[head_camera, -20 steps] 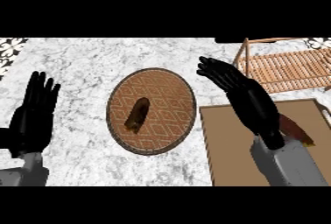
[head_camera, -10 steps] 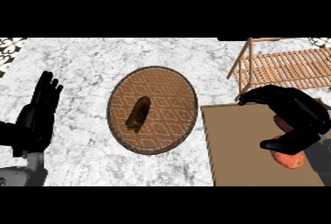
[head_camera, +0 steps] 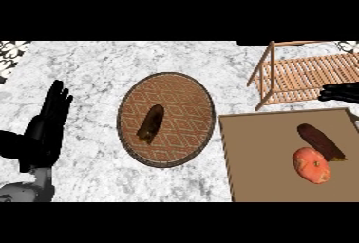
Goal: Pick the squash from the tray and place it in the tiered shelf
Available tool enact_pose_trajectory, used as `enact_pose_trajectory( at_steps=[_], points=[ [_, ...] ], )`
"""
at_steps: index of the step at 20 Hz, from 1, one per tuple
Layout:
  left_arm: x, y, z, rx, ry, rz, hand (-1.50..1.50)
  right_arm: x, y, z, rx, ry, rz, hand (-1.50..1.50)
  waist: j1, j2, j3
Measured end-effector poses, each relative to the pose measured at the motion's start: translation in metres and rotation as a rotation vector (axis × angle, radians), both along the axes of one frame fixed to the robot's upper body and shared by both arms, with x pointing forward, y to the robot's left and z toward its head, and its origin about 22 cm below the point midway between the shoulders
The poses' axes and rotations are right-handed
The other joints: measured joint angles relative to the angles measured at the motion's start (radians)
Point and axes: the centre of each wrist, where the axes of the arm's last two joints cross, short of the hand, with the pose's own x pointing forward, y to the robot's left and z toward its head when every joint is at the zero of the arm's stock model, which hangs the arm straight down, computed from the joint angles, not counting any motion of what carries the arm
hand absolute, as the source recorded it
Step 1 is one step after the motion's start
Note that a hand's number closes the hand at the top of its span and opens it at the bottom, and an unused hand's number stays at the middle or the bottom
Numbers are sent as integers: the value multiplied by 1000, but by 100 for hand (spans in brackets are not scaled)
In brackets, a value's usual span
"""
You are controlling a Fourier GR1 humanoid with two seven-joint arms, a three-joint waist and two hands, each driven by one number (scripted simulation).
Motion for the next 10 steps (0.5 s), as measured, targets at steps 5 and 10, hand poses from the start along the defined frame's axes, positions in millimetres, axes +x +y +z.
enact_pose_trajectory(
  at_steps=[5,10],
  points=[
    [-3,1,-1,0,6,4,0,-16,19,64,-264,-200,62,-150,-9,-7,1],
    [-6,-4,-3,-5,8,4,0,-46,51,99,-500,-426,85,-150,-15,-8,3]
  ],
)
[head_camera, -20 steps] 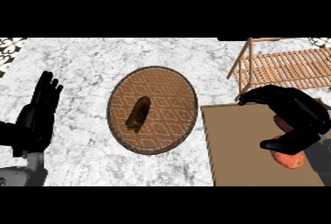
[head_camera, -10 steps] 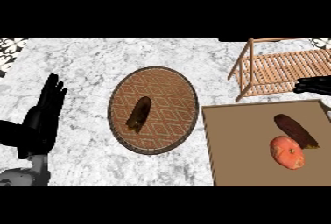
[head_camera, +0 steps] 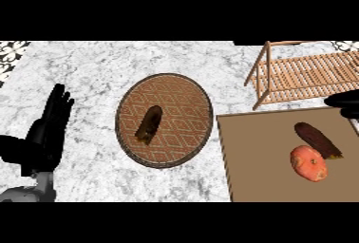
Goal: Pick the squash from the tray and place it in the tiered shelf
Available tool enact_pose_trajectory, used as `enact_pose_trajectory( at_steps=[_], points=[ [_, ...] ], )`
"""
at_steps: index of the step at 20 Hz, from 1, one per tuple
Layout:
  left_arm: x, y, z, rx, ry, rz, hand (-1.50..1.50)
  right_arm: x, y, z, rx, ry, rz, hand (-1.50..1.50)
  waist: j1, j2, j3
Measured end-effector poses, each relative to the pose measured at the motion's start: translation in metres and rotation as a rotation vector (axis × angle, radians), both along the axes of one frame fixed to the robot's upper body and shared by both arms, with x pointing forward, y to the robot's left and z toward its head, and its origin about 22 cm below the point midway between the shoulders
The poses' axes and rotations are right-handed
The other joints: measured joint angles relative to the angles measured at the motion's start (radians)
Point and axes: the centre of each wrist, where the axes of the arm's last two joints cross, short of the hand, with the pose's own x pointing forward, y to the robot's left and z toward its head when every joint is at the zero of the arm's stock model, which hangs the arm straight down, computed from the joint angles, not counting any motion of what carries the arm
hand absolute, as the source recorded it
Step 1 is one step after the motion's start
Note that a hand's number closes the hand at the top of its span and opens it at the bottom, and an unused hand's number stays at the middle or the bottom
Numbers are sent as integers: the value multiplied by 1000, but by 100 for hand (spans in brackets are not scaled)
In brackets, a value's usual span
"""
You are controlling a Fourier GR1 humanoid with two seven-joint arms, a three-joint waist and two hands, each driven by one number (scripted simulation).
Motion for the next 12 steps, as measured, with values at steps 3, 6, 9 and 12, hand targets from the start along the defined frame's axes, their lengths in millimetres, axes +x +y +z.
enact_pose_trajectory(
  at_steps=[3,6,9,12],
  points=[
    [-1,5,2,7,-5,8,0,-18,11,-5,-103,-80,-17,-150,0,2,0],
    [4,3,7,11,-7,3,0,-33,18,-17,-180,-132,-38,-150,1,5,-1],
    [3,3,9,7,-10,2,0,-44,27,-34,-250,-186,-53,-150,7,6,-1],
    [2,1,4,6,-10,-3,0,-50,30,-48,-319,-254,-72,-150,11,8,-1]
  ],
)
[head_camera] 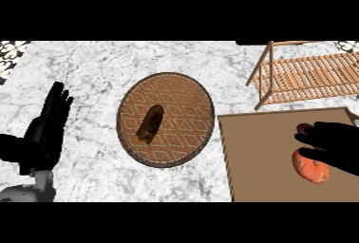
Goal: Pick the squash from the tray and place it in the tiered shelf
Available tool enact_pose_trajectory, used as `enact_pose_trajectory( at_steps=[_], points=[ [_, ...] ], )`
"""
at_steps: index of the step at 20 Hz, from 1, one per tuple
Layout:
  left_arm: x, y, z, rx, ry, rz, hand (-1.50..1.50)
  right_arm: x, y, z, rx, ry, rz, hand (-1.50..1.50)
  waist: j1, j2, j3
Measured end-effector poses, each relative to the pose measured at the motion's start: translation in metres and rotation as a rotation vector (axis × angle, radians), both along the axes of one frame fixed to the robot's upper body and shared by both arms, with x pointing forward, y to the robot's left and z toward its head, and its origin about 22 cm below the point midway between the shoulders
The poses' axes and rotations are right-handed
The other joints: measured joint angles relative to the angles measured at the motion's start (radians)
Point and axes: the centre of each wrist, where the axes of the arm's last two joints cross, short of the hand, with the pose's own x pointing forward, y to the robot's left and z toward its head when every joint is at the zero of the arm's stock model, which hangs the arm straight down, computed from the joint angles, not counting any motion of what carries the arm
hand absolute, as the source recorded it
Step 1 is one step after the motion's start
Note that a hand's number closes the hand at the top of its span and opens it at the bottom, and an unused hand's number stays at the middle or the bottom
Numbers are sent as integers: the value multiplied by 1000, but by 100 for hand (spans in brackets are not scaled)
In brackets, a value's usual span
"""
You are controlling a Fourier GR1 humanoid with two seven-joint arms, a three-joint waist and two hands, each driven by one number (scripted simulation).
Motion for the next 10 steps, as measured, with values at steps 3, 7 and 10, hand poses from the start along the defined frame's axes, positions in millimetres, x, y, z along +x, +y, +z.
enact_pose_trajectory(
  at_steps=[3,7,10],
  points=[
    [-2,0,3,1,-2,-3,0,1,-3,-16,-89,-65,-20,-150,7,1,0],
    [-2,3,2,4,0,-11,0,9,-22,-45,-153,-105,-31,-150,7,1,-2],
    [2,-1,4,8,-4,-5,0,13,-34,-68,-150,-95,-24,-150,6,0,-3]
  ],
)
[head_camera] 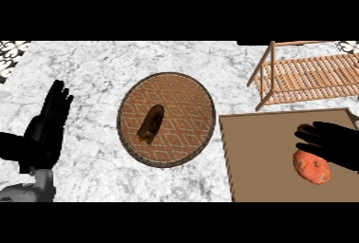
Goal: Pick the squash from the tray and place it in the tiered shelf
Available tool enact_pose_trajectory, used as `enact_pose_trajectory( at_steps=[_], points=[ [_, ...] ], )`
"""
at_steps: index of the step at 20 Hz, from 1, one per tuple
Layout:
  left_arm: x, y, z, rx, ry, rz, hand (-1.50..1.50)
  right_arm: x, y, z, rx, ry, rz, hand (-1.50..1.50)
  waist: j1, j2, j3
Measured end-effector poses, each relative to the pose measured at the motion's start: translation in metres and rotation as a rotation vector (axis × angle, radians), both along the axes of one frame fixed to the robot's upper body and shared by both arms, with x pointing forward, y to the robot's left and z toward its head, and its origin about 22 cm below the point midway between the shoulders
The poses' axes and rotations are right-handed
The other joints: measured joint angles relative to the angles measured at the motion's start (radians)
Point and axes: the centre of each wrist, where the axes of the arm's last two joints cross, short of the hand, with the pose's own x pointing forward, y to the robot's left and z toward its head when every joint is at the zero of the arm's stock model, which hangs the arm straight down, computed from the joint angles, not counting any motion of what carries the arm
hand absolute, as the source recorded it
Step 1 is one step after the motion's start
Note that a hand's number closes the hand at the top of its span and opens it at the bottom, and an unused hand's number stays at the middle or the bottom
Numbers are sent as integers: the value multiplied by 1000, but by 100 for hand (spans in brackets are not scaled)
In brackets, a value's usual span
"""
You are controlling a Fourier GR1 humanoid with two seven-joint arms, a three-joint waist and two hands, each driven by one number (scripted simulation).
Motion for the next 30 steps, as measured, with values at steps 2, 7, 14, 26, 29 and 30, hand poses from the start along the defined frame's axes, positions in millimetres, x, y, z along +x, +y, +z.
enact_pose_trajectory(
  at_steps=[2,7,14,26,29,30],
  points=[
    [-1,2,1,0,2,0,0,6,-3,-11,-4,1,2,-150,2,0,0],
    [-2,4,0,5,4,4,0,12,-16,-37,-7,7,12,-150,1,-1,-1],
    [3,-1,4,3,4,6,0,24,-23,-66,-31,20,17,-150,1,-1,-1],
    [-1,1,-5,0,6,0,0,36,-16,-95,20,25,41,-150,1,-1,-2],
    [3,2,-2,2,6,-3,0,38,-8,-105,14,40,38,-150,0,-1,-2],
    [2,1,-2,-1,4,-4,0,38,-7,-108,8,46,36,-150,0,-1,-2]
  ],
)
